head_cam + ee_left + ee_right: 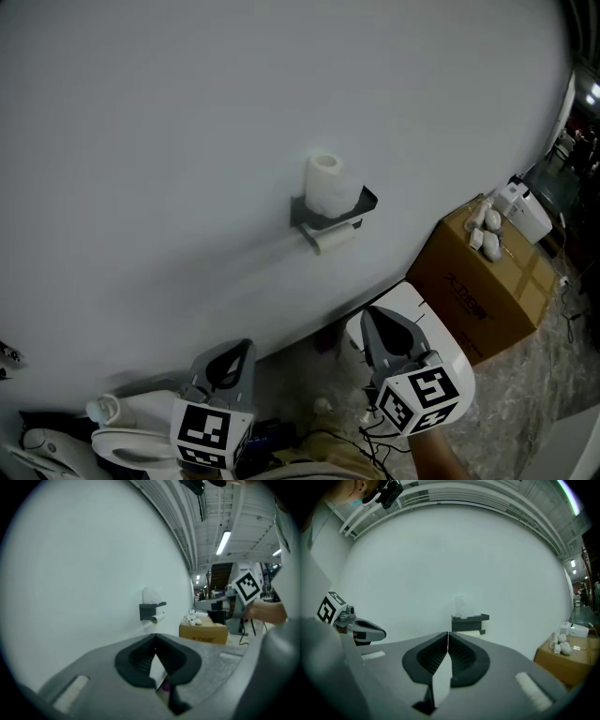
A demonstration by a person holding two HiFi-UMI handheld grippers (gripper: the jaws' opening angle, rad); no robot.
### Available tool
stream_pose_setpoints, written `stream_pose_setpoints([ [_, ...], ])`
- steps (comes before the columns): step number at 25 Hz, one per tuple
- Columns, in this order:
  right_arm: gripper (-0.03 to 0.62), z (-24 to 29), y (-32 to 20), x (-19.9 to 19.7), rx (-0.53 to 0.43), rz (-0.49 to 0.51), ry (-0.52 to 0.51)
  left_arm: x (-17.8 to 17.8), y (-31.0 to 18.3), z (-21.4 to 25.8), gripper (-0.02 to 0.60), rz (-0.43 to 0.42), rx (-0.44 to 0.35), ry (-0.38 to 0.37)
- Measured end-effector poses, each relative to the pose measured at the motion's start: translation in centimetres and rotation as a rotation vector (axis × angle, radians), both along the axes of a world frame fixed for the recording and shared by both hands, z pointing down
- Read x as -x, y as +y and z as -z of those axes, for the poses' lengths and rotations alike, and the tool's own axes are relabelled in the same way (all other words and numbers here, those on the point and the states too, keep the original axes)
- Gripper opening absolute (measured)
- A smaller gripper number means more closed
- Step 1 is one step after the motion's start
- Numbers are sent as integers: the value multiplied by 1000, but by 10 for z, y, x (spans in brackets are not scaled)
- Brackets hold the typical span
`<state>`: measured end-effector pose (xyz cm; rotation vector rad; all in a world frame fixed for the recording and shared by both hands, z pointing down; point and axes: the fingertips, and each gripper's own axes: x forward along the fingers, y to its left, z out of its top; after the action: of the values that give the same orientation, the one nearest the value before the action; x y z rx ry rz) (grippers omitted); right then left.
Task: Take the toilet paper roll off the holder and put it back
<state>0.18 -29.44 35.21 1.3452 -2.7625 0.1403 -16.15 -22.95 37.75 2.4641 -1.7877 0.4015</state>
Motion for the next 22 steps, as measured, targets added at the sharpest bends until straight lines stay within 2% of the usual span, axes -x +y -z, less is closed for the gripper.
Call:
stream_pose_setpoints([
  [13,8,-30,44,2,34,-1,69,1,30,-27,-5,-14,88,-10],
  [22,5,-32,51,3,37,13,61,-3,34,-22,-5,-22,72,2],
])
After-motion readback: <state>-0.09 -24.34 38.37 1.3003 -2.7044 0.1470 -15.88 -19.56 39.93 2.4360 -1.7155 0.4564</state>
